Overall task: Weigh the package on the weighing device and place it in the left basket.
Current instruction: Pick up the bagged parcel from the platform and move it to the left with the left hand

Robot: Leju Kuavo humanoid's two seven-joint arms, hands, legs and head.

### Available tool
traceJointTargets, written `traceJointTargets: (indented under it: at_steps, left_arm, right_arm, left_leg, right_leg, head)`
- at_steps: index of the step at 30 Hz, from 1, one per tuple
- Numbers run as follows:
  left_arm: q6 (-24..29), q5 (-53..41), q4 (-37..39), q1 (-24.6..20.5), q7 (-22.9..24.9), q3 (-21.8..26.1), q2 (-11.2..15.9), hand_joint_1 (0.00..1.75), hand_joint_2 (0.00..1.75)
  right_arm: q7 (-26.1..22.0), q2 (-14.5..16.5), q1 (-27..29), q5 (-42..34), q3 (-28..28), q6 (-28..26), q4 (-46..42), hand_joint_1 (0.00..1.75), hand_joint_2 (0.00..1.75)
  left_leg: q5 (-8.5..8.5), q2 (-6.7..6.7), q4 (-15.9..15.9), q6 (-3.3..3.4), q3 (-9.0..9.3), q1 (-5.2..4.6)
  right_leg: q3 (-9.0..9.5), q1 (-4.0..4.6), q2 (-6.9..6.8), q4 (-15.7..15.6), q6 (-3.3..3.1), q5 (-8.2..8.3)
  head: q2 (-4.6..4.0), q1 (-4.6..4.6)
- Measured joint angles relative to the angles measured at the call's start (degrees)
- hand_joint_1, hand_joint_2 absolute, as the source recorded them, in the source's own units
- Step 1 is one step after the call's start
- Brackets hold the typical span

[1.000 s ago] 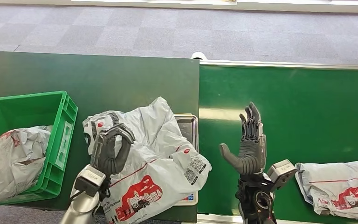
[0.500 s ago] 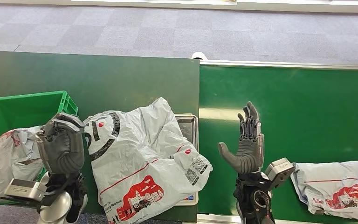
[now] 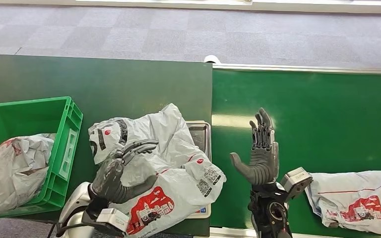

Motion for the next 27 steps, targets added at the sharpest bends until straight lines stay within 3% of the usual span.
traceJointTargets:
  at_steps: [4,15,27]
  left_arm:
    - [-3.33,-4.49,3.34,-0.14,1.92,-2.27,0.70,0.00,1.75]
    - [-3.76,-5.67,7.25,-0.61,2.41,-4.48,1.67,0.00,1.75]
    - [-7.69,-11.50,14.13,-3.55,7.50,-6.92,2.75,0.00,1.75]
  right_arm:
    - [0.00,0.00,-0.03,0.13,-0.06,0.33,0.15,0.00,1.75]
    - [0.00,0.00,-0.05,0.14,-0.17,0.48,0.36,0.00,1.75]
    - [0.00,0.00,0.03,0.77,-0.51,0.51,0.36,0.00,1.75]
  left_leg:
    - [0.00,0.02,0.00,0.00,0.00,0.00]
    - [0.00,0.01,0.00,0.00,-0.01,0.00]
    - [0.00,0.01,0.00,0.00,0.00,0.00]
  right_leg:
    - [-0.01,0.01,0.01,0.00,0.00,0.00]
    - [-0.01,0.00,0.00,0.00,0.00,0.00]
    - [0.01,0.00,0.00,0.00,0.00,0.00]
  head:
    - [0.00,0.01]
    - [0.00,0.01]
    - [0.00,0.01]
